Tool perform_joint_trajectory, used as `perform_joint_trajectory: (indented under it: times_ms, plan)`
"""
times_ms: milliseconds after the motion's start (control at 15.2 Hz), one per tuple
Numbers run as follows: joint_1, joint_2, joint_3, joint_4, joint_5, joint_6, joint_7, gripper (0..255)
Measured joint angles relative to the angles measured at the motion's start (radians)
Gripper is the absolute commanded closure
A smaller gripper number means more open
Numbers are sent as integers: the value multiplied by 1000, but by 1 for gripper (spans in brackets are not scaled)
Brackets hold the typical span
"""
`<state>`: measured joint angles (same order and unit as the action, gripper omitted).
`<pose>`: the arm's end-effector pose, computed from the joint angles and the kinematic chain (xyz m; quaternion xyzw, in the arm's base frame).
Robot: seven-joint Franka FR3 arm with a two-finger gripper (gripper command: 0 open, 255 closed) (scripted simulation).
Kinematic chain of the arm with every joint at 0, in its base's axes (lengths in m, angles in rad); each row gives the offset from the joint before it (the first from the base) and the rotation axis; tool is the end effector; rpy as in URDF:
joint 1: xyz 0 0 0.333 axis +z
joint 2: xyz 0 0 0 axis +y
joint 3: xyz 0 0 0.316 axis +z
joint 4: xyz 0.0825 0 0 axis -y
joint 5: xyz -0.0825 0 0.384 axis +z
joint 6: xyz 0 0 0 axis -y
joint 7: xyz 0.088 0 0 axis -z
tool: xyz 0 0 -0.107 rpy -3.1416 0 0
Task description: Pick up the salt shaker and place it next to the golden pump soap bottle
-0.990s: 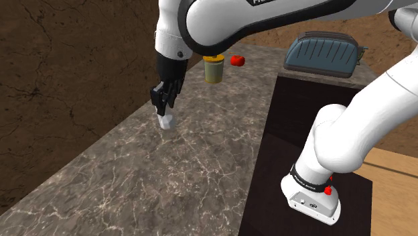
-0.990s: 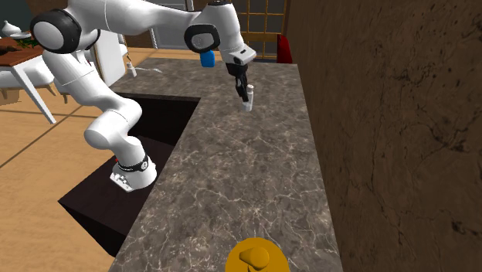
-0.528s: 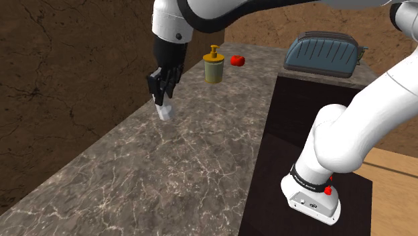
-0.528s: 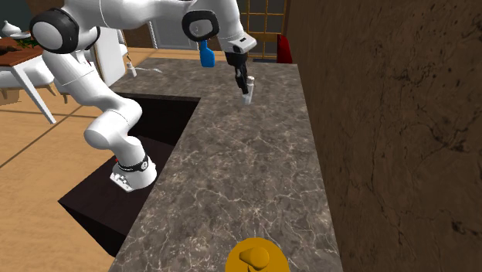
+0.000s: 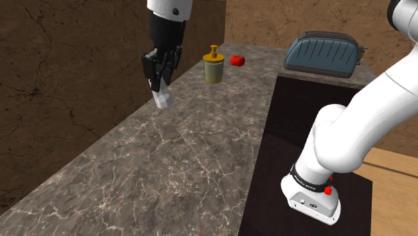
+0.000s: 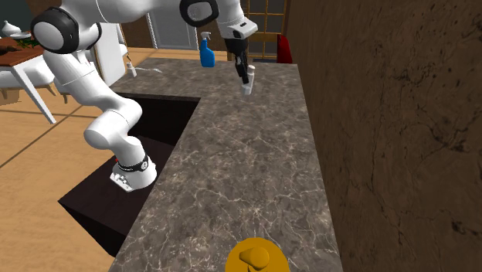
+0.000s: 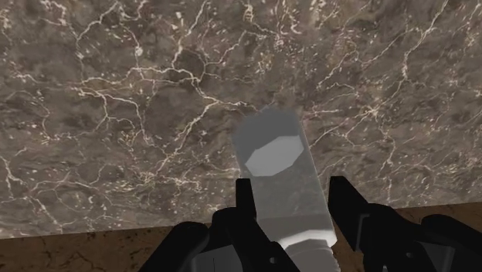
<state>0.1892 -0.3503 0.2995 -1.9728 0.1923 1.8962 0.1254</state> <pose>0.4029 0.2555 0.6330 -0.9778 -0.1586 -0.1108 0.0801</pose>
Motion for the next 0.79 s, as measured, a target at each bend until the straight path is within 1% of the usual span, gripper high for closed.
perform_joint_trajectory:
  times_ms: [792]
  plan:
    - [-8, 45, -3, 202, -19, -157, 23, 255]
